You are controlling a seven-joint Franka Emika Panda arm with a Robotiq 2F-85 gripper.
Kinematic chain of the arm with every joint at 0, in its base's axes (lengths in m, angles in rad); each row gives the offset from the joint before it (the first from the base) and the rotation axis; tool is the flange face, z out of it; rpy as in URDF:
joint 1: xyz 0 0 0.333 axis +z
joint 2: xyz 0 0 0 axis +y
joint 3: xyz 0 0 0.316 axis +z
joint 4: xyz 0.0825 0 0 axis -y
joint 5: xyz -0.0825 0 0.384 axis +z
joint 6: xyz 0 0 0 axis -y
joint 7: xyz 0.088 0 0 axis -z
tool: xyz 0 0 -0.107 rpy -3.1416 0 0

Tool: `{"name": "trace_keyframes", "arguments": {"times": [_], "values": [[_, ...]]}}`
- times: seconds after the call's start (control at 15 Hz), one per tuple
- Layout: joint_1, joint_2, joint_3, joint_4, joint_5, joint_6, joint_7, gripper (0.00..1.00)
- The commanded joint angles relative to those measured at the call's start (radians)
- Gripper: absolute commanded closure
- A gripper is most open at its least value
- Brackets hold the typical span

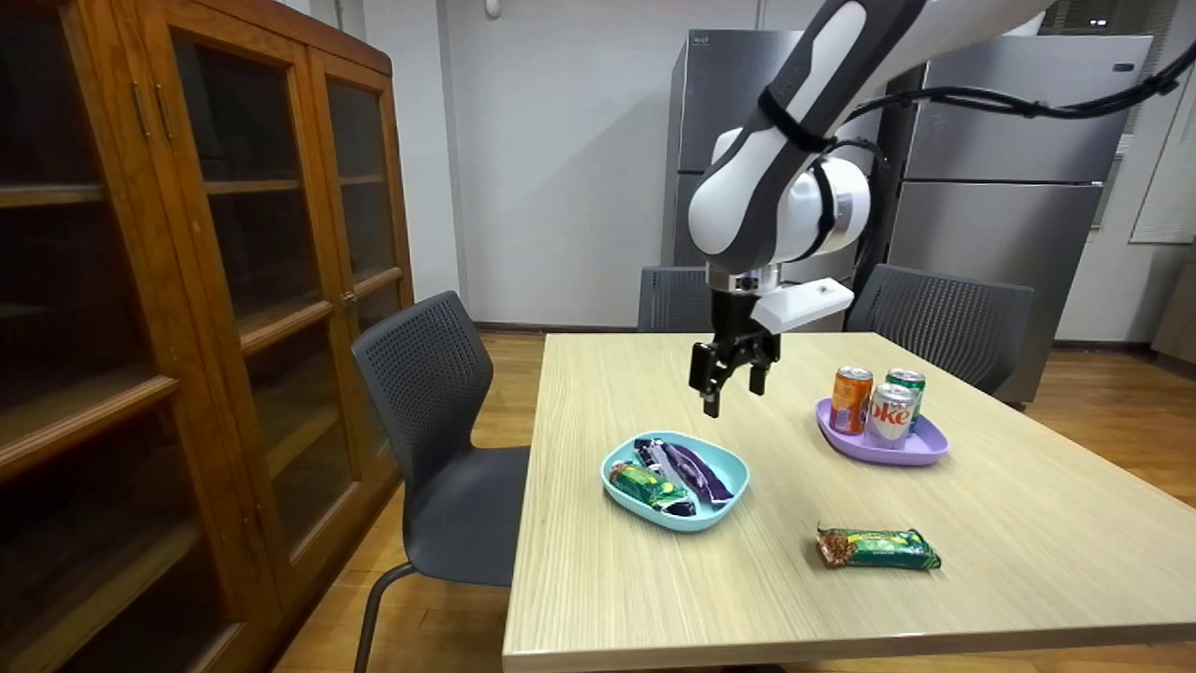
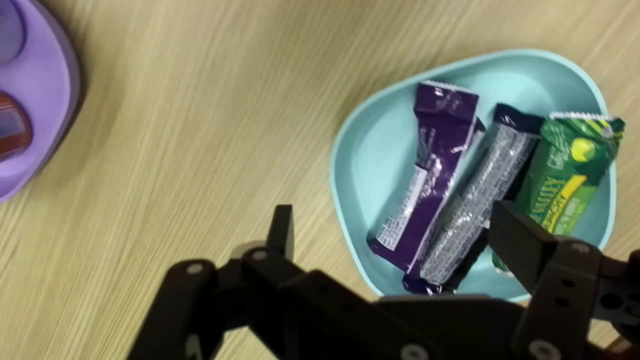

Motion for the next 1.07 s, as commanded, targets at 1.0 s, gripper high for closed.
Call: {"name": "trace_keyframes", "arguments": {"times": [1.0], "values": [[-0.295,-0.056,0.059,-0.22,-0.043,0.053,-0.713,0.0]]}}
